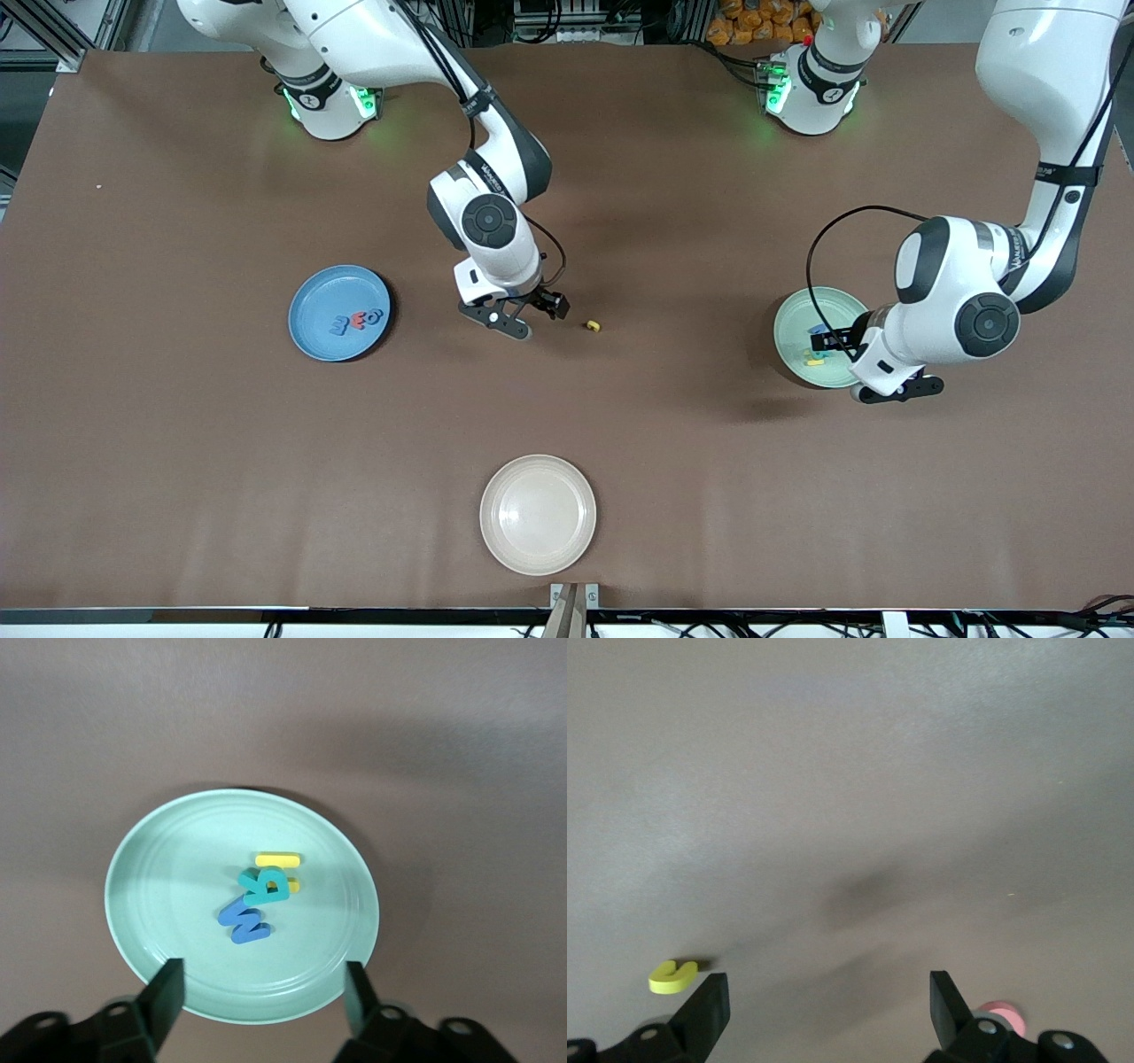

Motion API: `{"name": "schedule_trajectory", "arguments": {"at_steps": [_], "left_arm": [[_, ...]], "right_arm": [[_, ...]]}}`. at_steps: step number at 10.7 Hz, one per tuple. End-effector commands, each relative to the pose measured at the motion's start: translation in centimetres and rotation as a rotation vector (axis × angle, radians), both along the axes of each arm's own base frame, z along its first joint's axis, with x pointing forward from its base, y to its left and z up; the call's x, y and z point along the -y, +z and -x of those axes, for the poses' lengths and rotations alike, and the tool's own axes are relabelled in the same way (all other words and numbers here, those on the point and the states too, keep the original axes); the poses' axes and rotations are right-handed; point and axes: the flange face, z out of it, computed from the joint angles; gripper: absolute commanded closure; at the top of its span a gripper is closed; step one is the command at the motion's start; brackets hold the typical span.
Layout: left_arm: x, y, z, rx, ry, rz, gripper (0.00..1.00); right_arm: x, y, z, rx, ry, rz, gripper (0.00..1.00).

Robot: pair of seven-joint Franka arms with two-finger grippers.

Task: Sort upper and lower case letters into plates
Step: 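Withdraw the left gripper while the right gripper lowers to the yellow u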

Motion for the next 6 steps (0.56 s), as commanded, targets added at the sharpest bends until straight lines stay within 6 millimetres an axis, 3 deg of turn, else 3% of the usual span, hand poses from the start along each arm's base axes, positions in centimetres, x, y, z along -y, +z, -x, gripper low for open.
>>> {"name": "schedule_trajectory", "arguments": {"at_steps": [1, 3, 6], "left_arm": [[-0.1, 7.2, 0.8, 0.073, -0.082, -0.041, 0.00], [-0.4, 14.7, 1.6, 0.134, -0.148, -0.059, 0.00], [-1.3, 24.3, 2.3, 0.135, -0.113, -0.072, 0.00]], "right_arm": [[-1.2, -0.8, -1.0, -0.009, -0.031, -0.006, 0.00], [-3.7, -1.6, 0.0, -0.033, -0.044, 0.020, 0.00], [-4.9, -1.7, -0.6, -0.074, -0.125, 0.050, 0.00]]}}
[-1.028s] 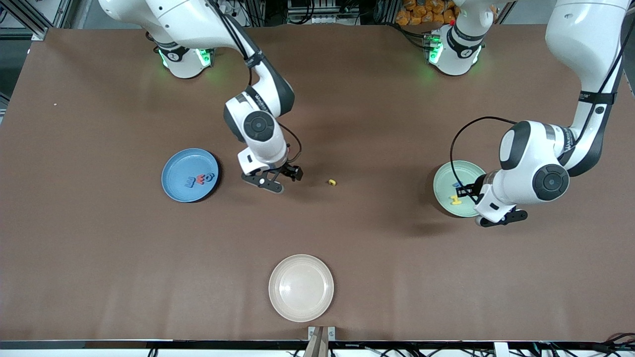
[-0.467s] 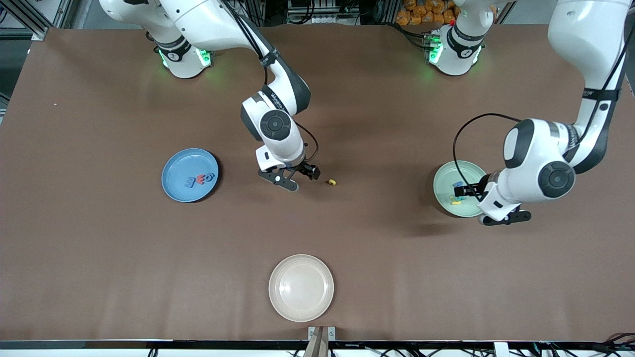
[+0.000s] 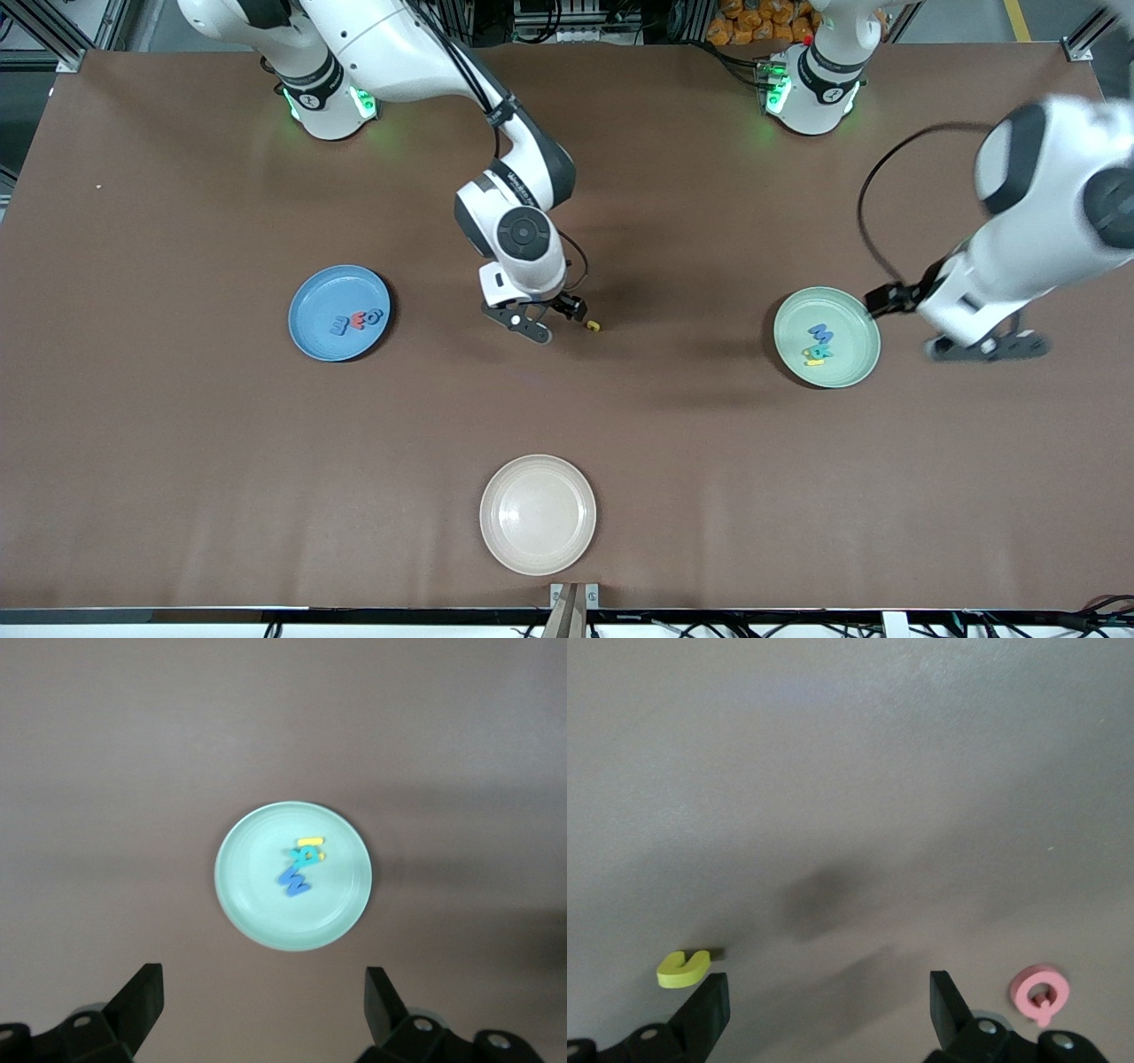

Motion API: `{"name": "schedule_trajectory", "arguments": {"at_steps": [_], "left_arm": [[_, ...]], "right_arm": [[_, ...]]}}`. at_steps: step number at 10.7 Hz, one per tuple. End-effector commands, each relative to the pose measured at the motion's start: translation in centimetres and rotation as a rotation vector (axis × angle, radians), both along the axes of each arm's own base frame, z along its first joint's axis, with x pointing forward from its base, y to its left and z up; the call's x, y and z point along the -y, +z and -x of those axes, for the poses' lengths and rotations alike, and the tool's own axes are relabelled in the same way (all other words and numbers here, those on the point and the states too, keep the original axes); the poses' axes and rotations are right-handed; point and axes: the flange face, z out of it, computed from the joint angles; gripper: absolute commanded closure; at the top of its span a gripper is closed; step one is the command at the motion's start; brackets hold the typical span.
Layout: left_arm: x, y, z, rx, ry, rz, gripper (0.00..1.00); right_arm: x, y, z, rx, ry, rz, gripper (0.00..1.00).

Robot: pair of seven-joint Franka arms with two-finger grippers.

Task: Sort upper and lower case letters into plates
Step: 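Withdraw the left gripper while the right gripper lowers to the yellow u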

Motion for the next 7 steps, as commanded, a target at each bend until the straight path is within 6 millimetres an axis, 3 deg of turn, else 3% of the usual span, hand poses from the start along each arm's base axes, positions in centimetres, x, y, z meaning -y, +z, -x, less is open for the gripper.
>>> {"name": "schedule_trajectory", "arguments": {"at_steps": [1, 4, 6, 7], "left_arm": [[-0.6, 6.1, 0.7, -0.007, -0.001, -0.017, 0.00], [-0.3, 12.3, 3.4, 0.081, -0.003, -0.034, 0.00], [-0.5, 14.7, 5.0, 0.111, 0.003, -0.047, 0.00], [-1.9, 14.9, 5.1, 0.109, 0.028, -0.041, 0.00]], "right_arm": [[-1.1, -0.6, -0.7, -0.008, -0.097, 0.009, 0.00], [-1.7, -0.2, -1.4, 0.011, -0.100, -0.008, 0.00], [-2.4, 0.4, -1.9, 0.061, -0.102, -0.051, 0.00], [-3.0, 0.0, -1.9, 0.092, -0.101, -0.075, 0.00]]}}
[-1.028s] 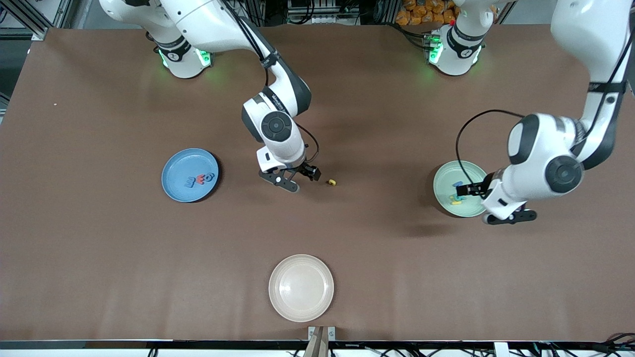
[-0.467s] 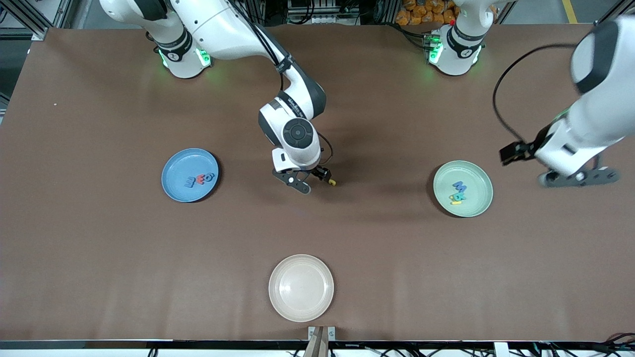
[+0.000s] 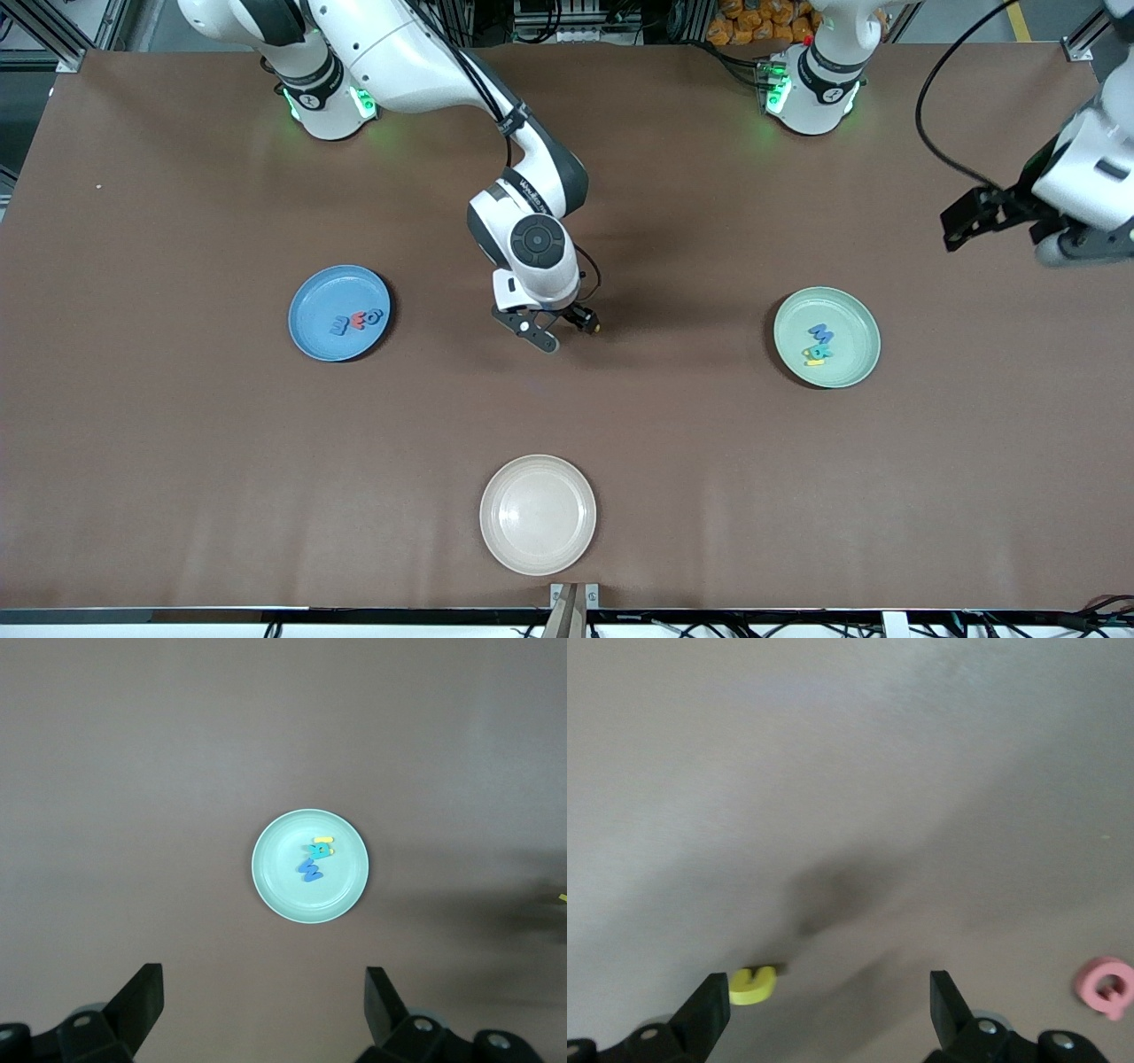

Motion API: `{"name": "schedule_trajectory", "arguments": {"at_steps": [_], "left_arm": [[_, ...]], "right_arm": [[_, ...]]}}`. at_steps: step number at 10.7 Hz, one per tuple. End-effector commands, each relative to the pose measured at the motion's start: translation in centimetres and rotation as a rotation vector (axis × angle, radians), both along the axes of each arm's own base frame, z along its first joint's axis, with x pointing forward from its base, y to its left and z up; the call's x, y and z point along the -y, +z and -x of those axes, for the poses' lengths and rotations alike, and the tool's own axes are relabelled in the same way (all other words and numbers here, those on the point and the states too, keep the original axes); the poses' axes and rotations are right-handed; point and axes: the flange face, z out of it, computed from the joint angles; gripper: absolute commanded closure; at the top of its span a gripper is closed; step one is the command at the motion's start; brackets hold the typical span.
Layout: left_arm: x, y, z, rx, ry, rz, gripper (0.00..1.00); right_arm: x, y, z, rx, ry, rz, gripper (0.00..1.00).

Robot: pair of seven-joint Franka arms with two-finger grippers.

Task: Sort upper and lower case letters into plates
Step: 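Withdraw the left gripper while the right gripper lowers to the yellow u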

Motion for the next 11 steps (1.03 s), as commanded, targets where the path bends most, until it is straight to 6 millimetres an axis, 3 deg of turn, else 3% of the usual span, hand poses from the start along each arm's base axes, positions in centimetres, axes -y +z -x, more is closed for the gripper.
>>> {"name": "schedule_trajectory", "arguments": {"at_steps": [1, 3, 6, 9, 11], "left_arm": [[-2.3, 0.8, 0.8, -0.011, 0.017, -0.001, 0.00], [-3.2, 1.4, 1.2, -0.006, -0.001, 0.014, 0.00], [-4.7, 1.5, 1.1, -0.006, 0.011, 0.027, 0.00], [-3.7, 1.5, 1.2, -0.007, -0.014, 0.028, 0.00], [-4.1, 1.7, 1.3, -0.004, -0.010, 0.019, 0.00]], "right_arm": [[-1.3, -0.9, -0.3, 0.042, -0.019, -0.035, 0.00], [-2.0, -2.3, 0.4, 0.046, 0.004, -0.025, 0.00], [-2.8, -2.3, 1.0, 0.056, 0.030, -0.015, 0.00], [-4.2, -3.2, 0.9, 0.057, 0.017, -0.005, 0.00], [-4.4, -3.5, 1.2, 0.040, 0.045, 0.043, 0.00]]}}
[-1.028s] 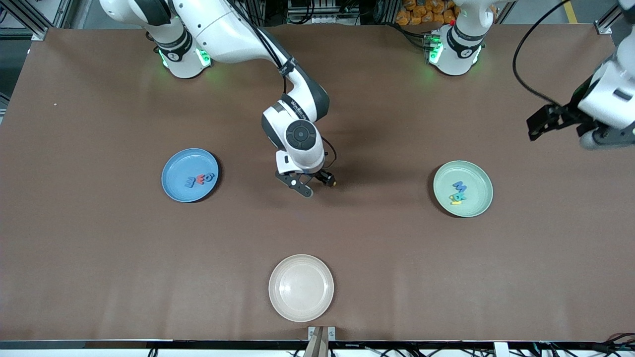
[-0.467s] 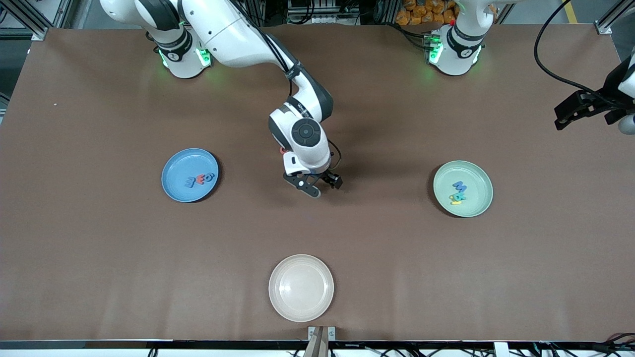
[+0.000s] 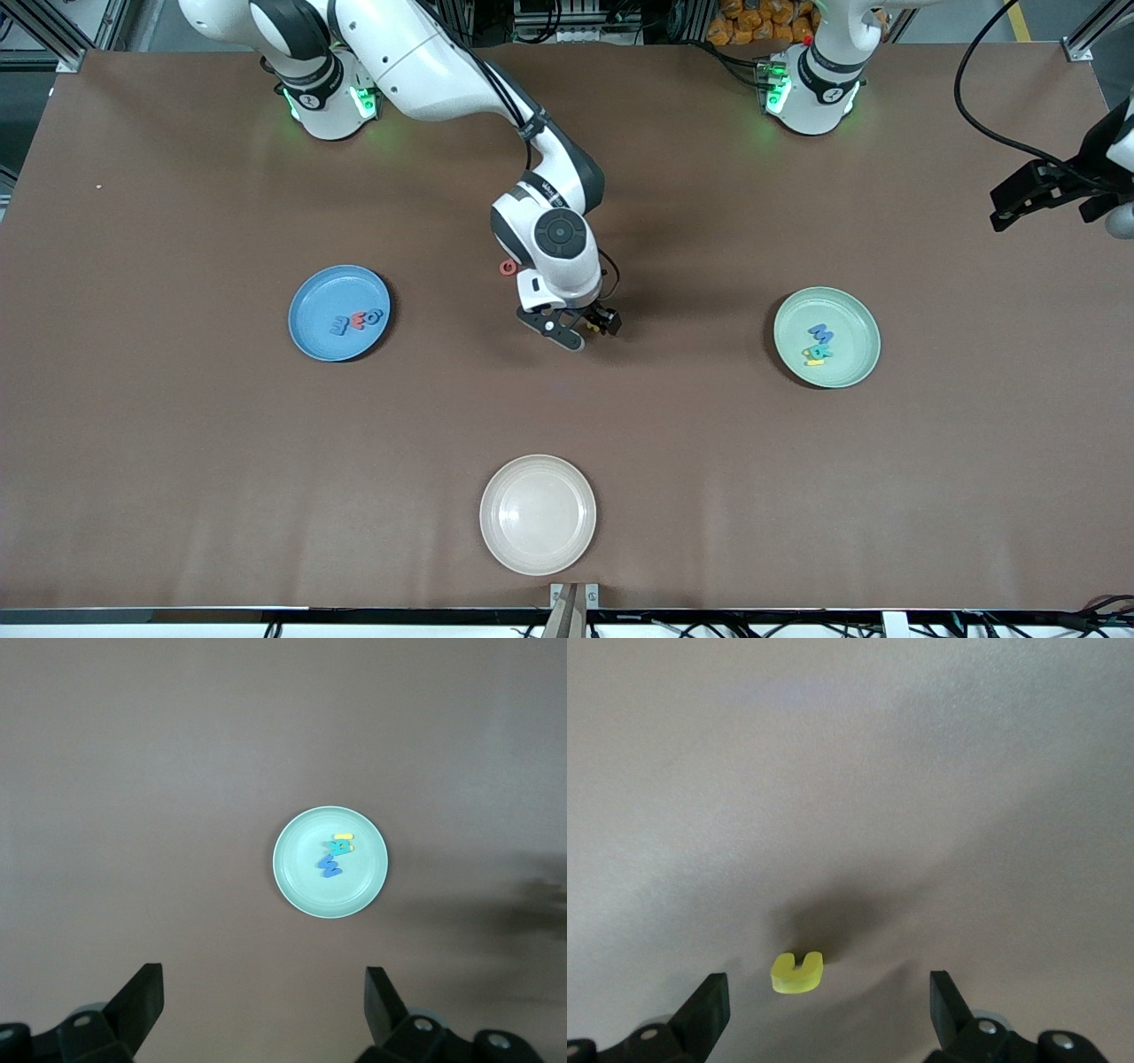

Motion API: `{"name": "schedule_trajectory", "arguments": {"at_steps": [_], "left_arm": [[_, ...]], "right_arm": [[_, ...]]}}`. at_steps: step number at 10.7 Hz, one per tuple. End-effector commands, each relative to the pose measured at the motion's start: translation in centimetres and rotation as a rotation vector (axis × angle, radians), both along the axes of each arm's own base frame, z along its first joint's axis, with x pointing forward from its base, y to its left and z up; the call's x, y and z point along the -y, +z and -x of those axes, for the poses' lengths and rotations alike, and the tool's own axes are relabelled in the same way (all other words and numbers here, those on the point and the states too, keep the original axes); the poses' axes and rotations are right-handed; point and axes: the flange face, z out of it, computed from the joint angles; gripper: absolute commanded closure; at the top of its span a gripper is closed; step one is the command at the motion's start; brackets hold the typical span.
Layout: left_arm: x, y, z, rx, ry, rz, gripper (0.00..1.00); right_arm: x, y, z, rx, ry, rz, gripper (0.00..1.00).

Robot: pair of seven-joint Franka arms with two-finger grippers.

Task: Sort upper and lower case letters into plates
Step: 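Grasp the yellow u with the right gripper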

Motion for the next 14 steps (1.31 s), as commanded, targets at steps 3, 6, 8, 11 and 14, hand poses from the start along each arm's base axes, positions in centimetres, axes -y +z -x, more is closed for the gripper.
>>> {"name": "schedule_trajectory", "arguments": {"at_steps": [3, 6, 8, 11, 14], "left_arm": [[-0.3, 0.6, 0.7, -0.004, -0.021, 0.007, 0.00], [1.2, 0.0, 0.7, -0.017, -0.050, 0.017, 0.00], [1.8, -1.0, 0.7, -0.042, -0.073, 0.050, 0.00], [2.1, -2.0, 0.5, -0.057, -0.080, 0.060, 0.00], [2.5, -2.7, 0.1, -0.055, -0.085, 0.060, 0.00]], "right_arm": [[-1.6, -1.5, 0.7, 0.016, 0.023, 0.056, 0.00], [-1.8, -1.9, 0.6, 0.015, 0.025, 0.057, 0.00], [-1.8, -2.4, 0.6, 0.012, 0.025, 0.061, 0.00], [-1.7, -2.4, 0.6, 0.010, 0.025, 0.063, 0.07], [-1.7, -2.0, 0.1, 0.020, 0.021, 0.053, 0.16]]}}
